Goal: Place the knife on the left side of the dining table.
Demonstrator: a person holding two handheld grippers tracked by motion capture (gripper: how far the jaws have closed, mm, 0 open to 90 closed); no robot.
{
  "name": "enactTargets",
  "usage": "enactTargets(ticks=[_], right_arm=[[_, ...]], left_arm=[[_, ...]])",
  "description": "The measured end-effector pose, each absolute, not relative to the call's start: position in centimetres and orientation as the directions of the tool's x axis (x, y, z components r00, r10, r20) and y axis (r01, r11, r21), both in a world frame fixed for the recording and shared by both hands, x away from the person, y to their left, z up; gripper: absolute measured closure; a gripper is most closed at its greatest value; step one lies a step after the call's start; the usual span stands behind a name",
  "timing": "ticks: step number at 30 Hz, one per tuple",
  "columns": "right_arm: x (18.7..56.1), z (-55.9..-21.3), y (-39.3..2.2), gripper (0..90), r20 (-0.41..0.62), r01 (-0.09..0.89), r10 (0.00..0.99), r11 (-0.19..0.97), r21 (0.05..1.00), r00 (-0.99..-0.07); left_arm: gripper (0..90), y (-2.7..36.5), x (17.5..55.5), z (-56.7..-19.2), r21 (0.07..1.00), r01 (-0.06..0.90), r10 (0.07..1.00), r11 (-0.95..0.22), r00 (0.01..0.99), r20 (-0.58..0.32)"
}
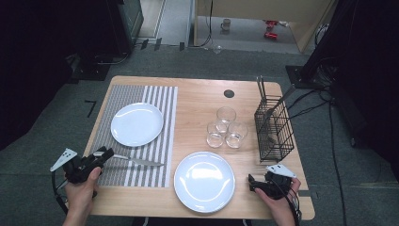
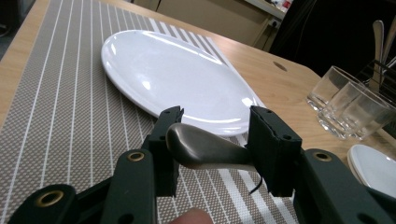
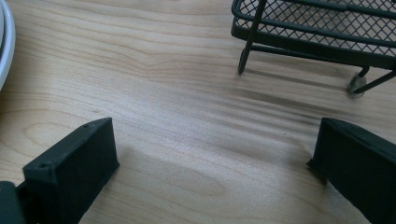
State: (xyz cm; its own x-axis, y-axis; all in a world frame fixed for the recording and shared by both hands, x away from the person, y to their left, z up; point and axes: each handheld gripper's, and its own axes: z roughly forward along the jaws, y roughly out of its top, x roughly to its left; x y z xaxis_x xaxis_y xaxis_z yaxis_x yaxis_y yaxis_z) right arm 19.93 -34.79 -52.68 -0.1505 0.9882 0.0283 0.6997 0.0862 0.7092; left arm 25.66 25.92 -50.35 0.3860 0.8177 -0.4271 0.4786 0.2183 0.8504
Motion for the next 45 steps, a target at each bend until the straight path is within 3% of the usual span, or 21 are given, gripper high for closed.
enactTargets(ticks=[16,20,27,33,36,45], right_arm=[[19.9,-52.7,-34.8,0.0,0.029,0.699,0.988,0.086,0.71,-0.15],[19.9,-52.7,-34.8,0.0,0.028,0.699,0.988,0.086,0.709,-0.151],[19.9,-52.7,-34.8,0.0,0.029,0.7,0.988,0.085,0.71,-0.149],[19.9,-52.7,-34.8,0.0,0.028,0.7,0.988,0.085,0.709,-0.149],[19.9,-52.7,-34.8,0.0,0.028,0.7,0.988,0.085,0.709,-0.149],[19.9,-52.7,-34.8,0.0,0.028,0.7,0.988,0.085,0.709,-0.149]], left_arm=[[54.2,26.9,25.9,-51.7,0.805,0.546,0.82,0.234,0.335,-0.465],[57.2,27.0,25.8,-51.7,0.803,0.555,0.844,0.217,0.306,-0.44],[54.7,27.0,25.9,-51.8,0.787,0.581,0.853,0.207,0.286,-0.436],[49.5,25.0,26.0,-51.5,0.8,0.591,0.898,0.105,0.29,-0.332],[43.2,22.0,26.1,-50.9,0.805,0.594,0.925,-0.006,0.31,-0.221],[34.7,18.8,26.8,-51.7,0.762,0.627,0.941,-0.161,0.33,-0.072]])
